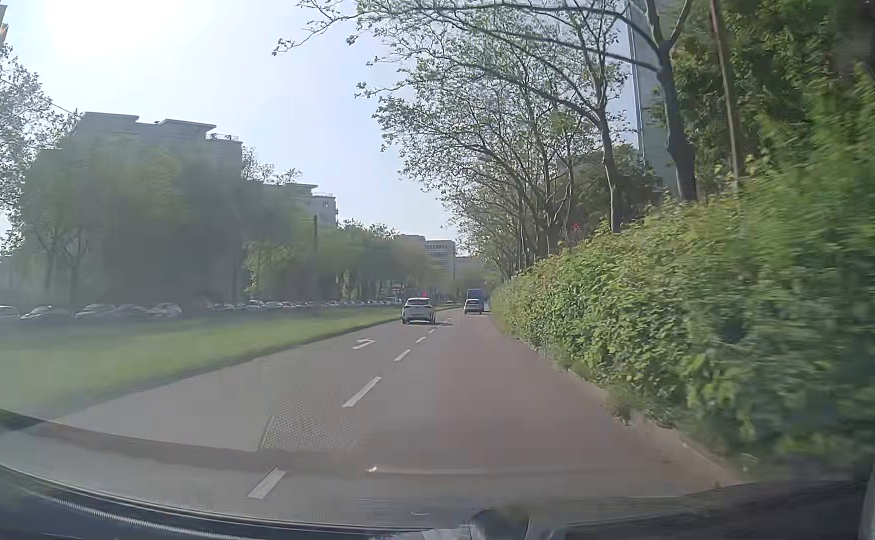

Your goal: Follow the waypoints while adhering to traffic rules and regulations

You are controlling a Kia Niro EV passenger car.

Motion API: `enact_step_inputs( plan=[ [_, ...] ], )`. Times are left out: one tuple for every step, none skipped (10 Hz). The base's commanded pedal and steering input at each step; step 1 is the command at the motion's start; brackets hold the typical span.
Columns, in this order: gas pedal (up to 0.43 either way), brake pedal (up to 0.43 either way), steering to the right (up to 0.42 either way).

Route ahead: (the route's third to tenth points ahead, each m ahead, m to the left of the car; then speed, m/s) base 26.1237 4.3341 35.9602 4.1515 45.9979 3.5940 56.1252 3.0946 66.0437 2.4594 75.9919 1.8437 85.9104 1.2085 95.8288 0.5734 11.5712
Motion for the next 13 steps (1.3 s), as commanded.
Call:
enact_step_inputs(
  plan=[
    [0.079,0.000,0.005],
    [0.079,0.000,0.005],
    [0.087,0.000,0.005],
    [0.087,0.000,0.005],
    [0.087,0.000,0.005],
    [0.087,0.000,0.005],
    [0.087,0.000,0.005],
    [0.087,0.000,0.005],
    [0.087,0.000,0.005],
    [0.087,0.000,0.005],
    [0.087,0.000,0.005],
    [0.087,0.000,0.005],
    [0.087,0.000,0.004]
  ],
)
